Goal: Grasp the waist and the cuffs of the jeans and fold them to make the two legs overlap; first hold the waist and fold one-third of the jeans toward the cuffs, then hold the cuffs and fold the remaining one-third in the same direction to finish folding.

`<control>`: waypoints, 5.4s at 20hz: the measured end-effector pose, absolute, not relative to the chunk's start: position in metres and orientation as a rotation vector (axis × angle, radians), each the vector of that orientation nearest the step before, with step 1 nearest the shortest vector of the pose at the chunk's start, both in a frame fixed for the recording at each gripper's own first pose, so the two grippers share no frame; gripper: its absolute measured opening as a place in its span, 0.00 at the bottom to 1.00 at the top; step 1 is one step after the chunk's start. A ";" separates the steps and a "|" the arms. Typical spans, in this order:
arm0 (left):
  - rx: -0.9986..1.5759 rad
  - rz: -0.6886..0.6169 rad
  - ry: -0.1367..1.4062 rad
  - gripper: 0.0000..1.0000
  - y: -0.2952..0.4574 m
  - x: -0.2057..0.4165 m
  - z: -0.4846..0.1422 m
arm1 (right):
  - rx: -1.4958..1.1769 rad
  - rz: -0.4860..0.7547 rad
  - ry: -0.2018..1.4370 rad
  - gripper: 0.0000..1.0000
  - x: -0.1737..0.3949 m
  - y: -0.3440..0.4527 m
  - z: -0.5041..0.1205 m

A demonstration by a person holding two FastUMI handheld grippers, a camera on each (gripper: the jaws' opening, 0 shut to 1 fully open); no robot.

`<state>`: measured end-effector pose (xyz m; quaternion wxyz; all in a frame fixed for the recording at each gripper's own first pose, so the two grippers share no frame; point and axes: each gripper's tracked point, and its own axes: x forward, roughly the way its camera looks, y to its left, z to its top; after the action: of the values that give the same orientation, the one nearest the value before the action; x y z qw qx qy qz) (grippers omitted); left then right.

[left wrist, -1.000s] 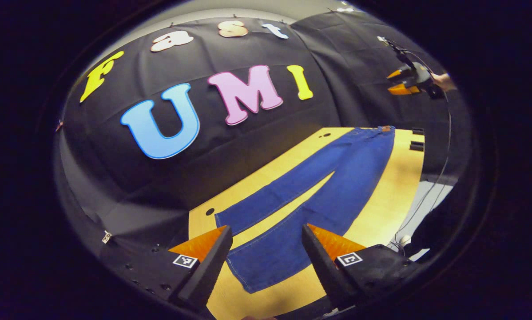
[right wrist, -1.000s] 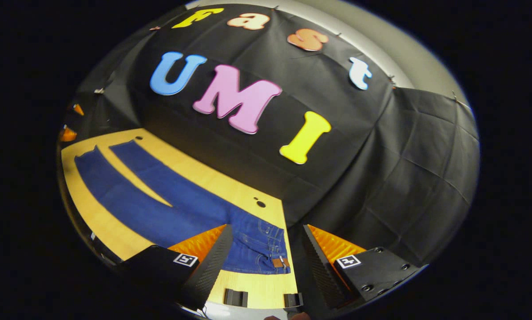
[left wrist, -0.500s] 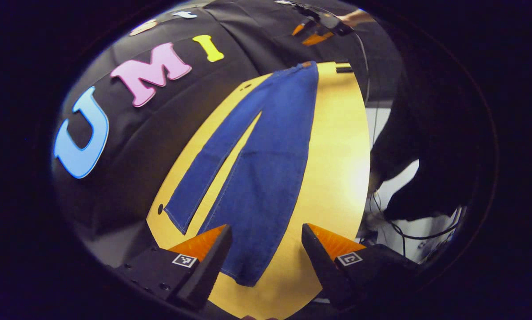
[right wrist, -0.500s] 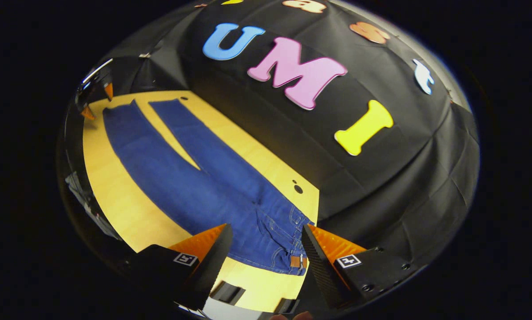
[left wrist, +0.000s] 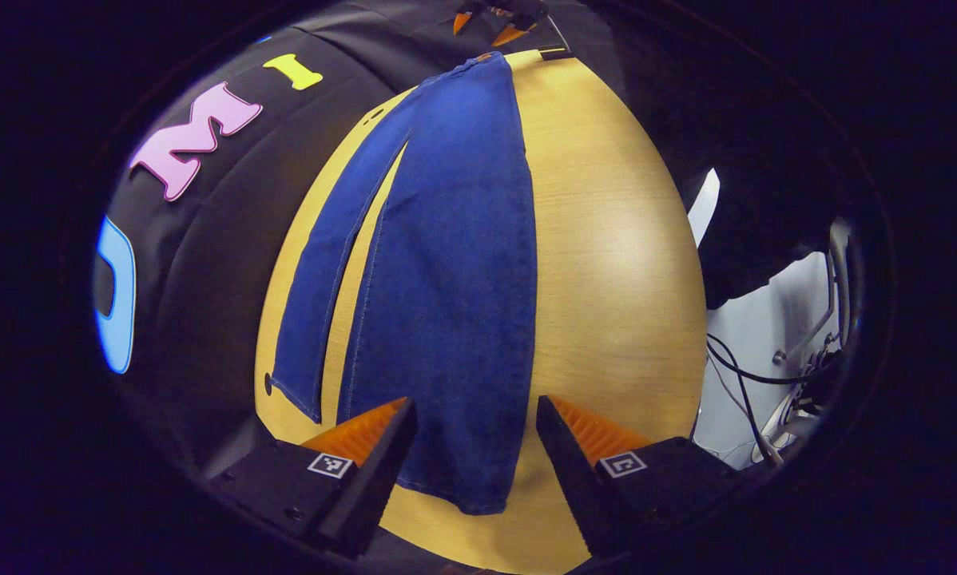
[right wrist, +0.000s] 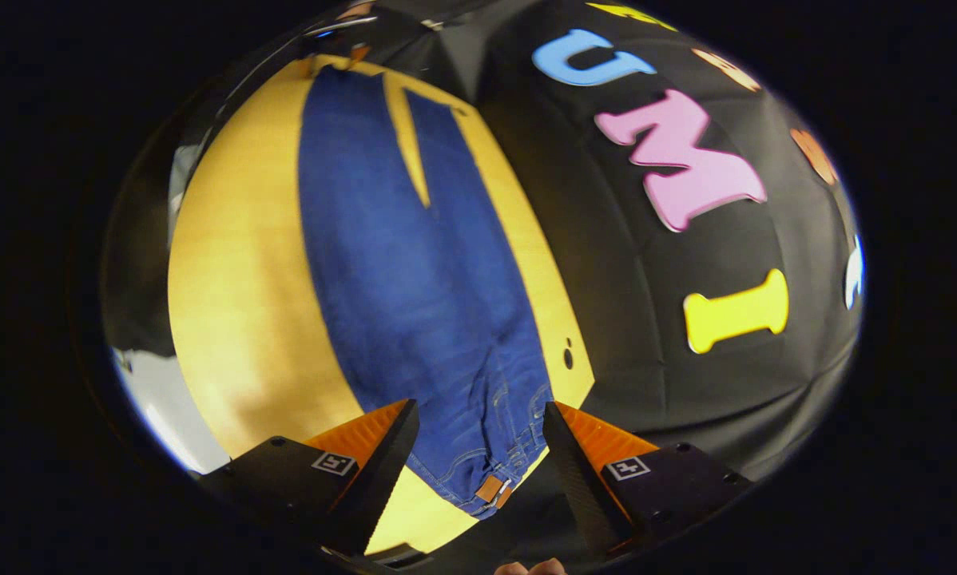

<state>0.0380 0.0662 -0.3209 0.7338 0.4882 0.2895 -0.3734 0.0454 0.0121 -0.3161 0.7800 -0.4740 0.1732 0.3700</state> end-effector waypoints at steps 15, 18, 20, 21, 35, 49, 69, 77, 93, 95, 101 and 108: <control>1.129 -0.868 0.616 0.96 0.076 0.107 -0.326 | -1.383 0.840 0.504 0.91 0.068 -0.087 -0.423; 1.100 -0.905 0.654 0.69 0.068 0.093 -0.338 | -1.385 0.829 0.545 0.86 0.067 -0.086 -0.426; 1.180 -0.904 0.606 0.25 0.071 0.099 -0.339 | -1.380 0.829 0.587 0.79 0.062 -0.088 -0.432; 1.162 -0.890 0.614 0.22 0.070 0.098 -0.341 | -1.366 0.841 0.615 0.68 0.057 -0.087 -0.436; 1.084 -0.784 0.709 0.06 0.074 0.108 -0.337 | -1.219 0.816 0.761 0.05 0.057 -0.082 -0.439; 0.880 -0.514 0.618 0.06 0.086 0.185 -0.256 | -1.021 0.480 0.589 0.05 0.132 -0.077 -0.336; 0.427 -0.298 0.677 0.06 0.096 0.377 -0.246 | -0.767 0.224 0.531 0.05 0.352 -0.041 -0.337; 0.321 -0.274 0.774 0.06 0.103 0.414 -0.287 | -0.583 0.210 0.708 0.05 0.381 -0.033 -0.398; -0.150 -0.026 0.379 0.98 0.106 0.340 -0.158 | 0.060 0.005 0.673 0.93 0.336 -0.076 -0.286; -0.168 -0.037 0.361 0.98 0.087 0.315 -0.149 | 0.161 -0.055 0.738 0.95 0.314 -0.092 -0.308; -0.191 -0.078 0.369 0.98 0.034 0.252 -0.143 | 0.572 -0.324 0.963 0.96 0.273 -0.111 -0.428; -0.160 0.016 0.407 0.98 0.052 0.224 -0.147 | 0.812 -0.470 1.010 0.96 0.277 -0.111 -0.468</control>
<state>0.2239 0.0523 -0.1470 0.9762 -0.0796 0.2017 0.0078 0.2771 -0.1109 -0.4681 0.7717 0.3748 0.4659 -0.2166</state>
